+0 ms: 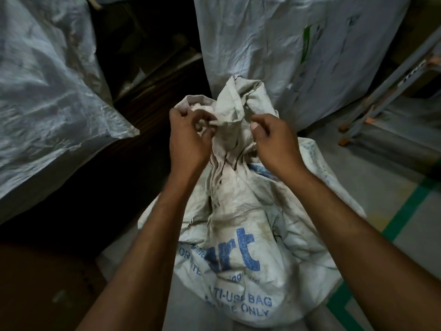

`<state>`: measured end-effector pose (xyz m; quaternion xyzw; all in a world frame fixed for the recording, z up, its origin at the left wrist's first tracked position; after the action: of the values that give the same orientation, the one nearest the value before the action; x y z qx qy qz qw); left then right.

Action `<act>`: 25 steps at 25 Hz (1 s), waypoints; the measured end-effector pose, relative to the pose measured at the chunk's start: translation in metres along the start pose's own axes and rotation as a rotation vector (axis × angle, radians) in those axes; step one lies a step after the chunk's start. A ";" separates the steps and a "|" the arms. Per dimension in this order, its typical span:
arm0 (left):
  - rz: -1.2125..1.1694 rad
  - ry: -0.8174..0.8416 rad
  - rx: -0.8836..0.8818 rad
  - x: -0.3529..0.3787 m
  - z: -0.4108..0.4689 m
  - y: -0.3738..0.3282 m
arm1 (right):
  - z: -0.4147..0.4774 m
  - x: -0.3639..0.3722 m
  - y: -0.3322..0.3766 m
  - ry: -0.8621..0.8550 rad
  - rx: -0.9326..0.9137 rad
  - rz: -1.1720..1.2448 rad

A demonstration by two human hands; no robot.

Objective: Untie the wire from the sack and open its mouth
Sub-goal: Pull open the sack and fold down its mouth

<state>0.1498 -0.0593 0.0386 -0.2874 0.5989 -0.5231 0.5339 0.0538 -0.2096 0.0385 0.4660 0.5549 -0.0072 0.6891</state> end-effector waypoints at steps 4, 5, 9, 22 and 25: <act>-0.116 0.006 -0.041 -0.016 -0.053 -0.045 | -0.031 -0.033 0.031 0.033 0.119 0.117; -0.138 0.011 -0.056 -0.020 -0.062 -0.058 | -0.040 -0.041 0.039 0.055 0.149 0.149; -0.342 0.009 -0.236 -0.035 -0.093 -0.106 | -0.082 -0.082 0.063 0.006 0.225 0.236; -0.412 0.001 -0.512 -0.068 -0.105 -0.249 | -0.151 -0.206 0.088 -0.001 -0.197 -0.513; -0.336 0.170 -0.451 -0.088 -0.102 -0.263 | -0.139 -0.227 0.089 0.003 -0.338 -0.551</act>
<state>0.0207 -0.0226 0.3022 -0.4490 0.6867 -0.4801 0.3105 -0.0917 -0.1836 0.2769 0.1770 0.6547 -0.1004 0.7280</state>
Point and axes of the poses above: each hand's wrist, its own z-axis towards the middle knuckle, its own x-axis out of the palm, y = z × x, the point moved 1 cm from there along z, towards the middle knuckle, and after that the axes turned 14 degrees about -z, right-handed, at the moved point
